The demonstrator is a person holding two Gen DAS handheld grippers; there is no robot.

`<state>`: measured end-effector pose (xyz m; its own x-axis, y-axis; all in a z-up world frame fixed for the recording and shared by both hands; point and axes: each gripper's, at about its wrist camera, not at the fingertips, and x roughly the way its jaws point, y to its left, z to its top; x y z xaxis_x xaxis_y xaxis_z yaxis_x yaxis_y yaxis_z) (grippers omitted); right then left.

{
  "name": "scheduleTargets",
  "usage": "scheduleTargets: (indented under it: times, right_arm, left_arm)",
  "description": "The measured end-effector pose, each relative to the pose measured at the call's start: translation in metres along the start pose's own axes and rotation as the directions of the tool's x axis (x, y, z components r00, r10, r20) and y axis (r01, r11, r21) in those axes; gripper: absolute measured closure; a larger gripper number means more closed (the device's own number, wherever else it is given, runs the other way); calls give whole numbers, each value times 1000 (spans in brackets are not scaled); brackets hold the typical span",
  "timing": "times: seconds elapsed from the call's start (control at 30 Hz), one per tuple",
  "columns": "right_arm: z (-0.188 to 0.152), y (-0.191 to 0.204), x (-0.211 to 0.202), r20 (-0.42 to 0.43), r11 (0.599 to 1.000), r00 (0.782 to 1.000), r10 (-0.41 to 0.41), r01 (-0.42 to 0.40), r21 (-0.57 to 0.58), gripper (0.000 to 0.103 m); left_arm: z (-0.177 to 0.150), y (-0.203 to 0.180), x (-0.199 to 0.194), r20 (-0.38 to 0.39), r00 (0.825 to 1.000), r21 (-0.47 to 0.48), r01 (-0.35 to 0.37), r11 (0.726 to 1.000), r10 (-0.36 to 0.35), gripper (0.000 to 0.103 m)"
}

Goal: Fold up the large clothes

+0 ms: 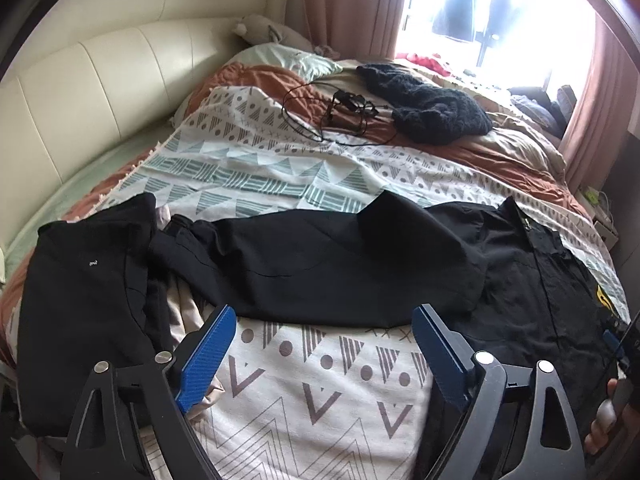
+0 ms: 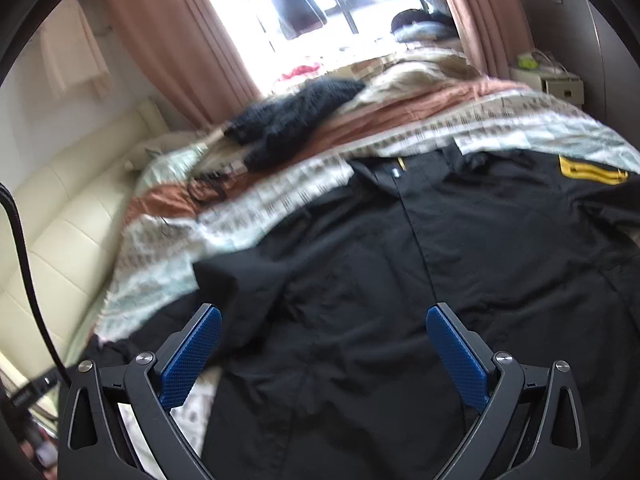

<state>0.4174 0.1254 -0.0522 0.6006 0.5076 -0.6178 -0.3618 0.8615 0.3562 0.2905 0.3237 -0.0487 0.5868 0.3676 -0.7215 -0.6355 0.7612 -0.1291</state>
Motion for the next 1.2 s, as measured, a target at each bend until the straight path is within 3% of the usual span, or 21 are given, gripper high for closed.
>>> scheduleTargets:
  times: [0.17, 0.27, 0.4, 0.7, 0.9, 1.0, 1.03, 1.07, 1.13, 1.2]
  right_arm:
    - [-12, -14, 25, -68, 999, 997, -26, 28, 23, 5]
    - [-9, -20, 31, -86, 999, 996, -2, 5, 43, 5]
    - [-6, -19, 40, -104, 1000, 995, -7, 8, 6, 5]
    - [-4, -34, 55, -146, 999, 989, -13, 20, 48, 5]
    - [-2, -34, 63, -161, 997, 987, 16, -3, 83, 5]
    - [-5, -31, 67, -173, 998, 985, 13, -1, 69, 5]
    - [-6, -30, 67, -175, 998, 984, 16, -5, 65, 5]
    - [-6, -29, 67, -174, 998, 984, 21, -10, 63, 5]
    - [-6, -27, 66, -168, 998, 985, 31, -21, 60, 5]
    - [-5, -26, 66, -162, 997, 986, 49, -39, 61, 6]
  left_arm:
    - [2, 7, 42, -55, 998, -55, -18, 998, 15, 15]
    - [2, 12, 63, -83, 996, -89, -39, 995, 32, 16]
    - [0, 16, 94, -137, 989, -134, -64, 989, 45, 16]
    - [-18, 33, 148, -229, 970, -247, -136, 959, 78, 28]
    - [-19, 41, 164, -236, 963, -239, -190, 952, 133, 32]
    - [-17, 42, 167, -231, 958, -223, -220, 950, 168, 53]
    - [-15, 43, 166, -221, 961, -228, -215, 950, 165, 75]
    - [-13, 44, 165, -214, 963, -230, -210, 950, 161, 89]
    - [-7, 44, 160, -187, 971, -230, -189, 955, 147, 97]
    - [7, 39, 146, -126, 982, -199, -163, 966, 140, 99]
